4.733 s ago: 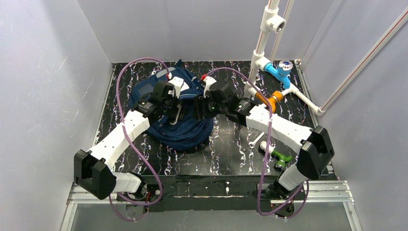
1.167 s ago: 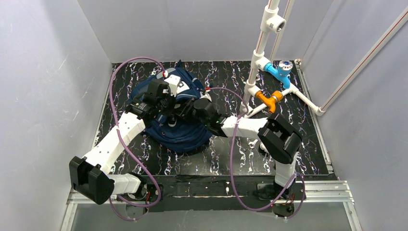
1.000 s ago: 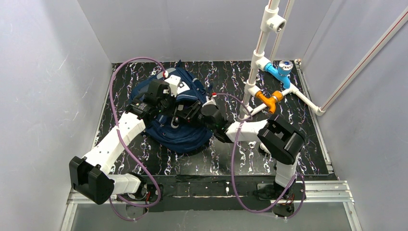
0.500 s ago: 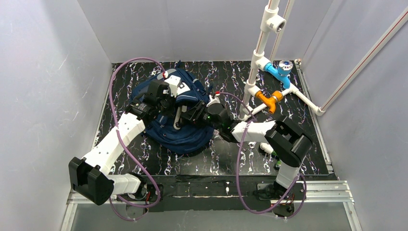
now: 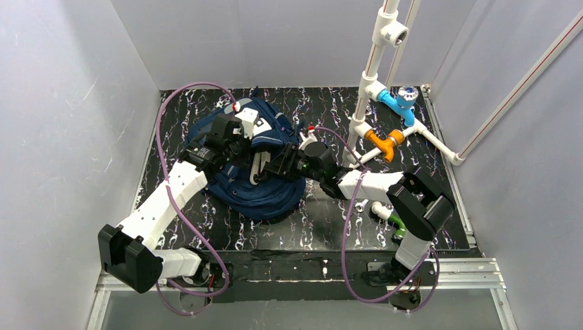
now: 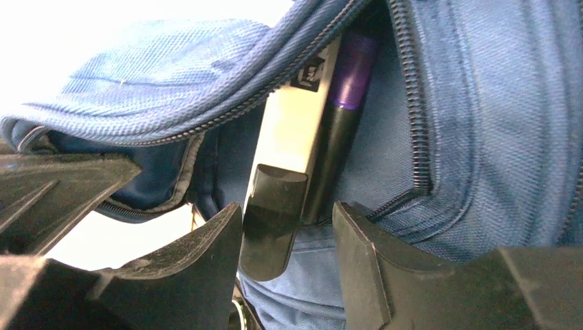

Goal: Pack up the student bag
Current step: Adjust the stationery in the student bag.

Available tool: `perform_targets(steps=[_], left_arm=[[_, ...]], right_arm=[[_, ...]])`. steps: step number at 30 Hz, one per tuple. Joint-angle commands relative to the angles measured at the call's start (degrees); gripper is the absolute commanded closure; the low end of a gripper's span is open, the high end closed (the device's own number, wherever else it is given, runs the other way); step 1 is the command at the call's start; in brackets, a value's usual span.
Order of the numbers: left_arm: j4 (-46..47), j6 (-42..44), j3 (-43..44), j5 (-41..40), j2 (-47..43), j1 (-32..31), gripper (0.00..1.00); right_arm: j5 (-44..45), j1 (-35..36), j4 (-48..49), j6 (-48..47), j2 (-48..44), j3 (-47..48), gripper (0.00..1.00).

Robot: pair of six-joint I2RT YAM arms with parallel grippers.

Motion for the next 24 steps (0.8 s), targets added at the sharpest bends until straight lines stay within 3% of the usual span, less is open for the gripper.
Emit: perform_targets(steps=[1, 13, 16, 22, 24], left_arm=[[3.13, -1.17, 1.89, 1.48, -4.73, -0.35, 1.0], [3.34, -2.13, 2.24, 3.03, -3.58, -0.35, 1.0], [3.34, -2.1, 2.23, 3.12, -3.75, -0.37, 1.0], [3.39, -2.11, 2.43, 3.57, -3.44, -0.37, 1.0], [3.34, -2.01, 2.39, 3.57, -3.46, -0.35, 1.0]], right_arm=[[-4.75, -0.5, 4.61, -1.77, -0.18, 0.15, 0.41], [-7.16, -0.85, 2.4, 0.6, 3.57, 4.14, 0.43], [-7.3, -0.78, 3.67, 3.11, 5.47, 5.33, 0.56], [-0.34, 0.11, 11.88, 14.21, 5.74, 3.56, 0.95], [3.68, 0.89, 15.88, 17.9, 4.49, 1.42, 0.99]])
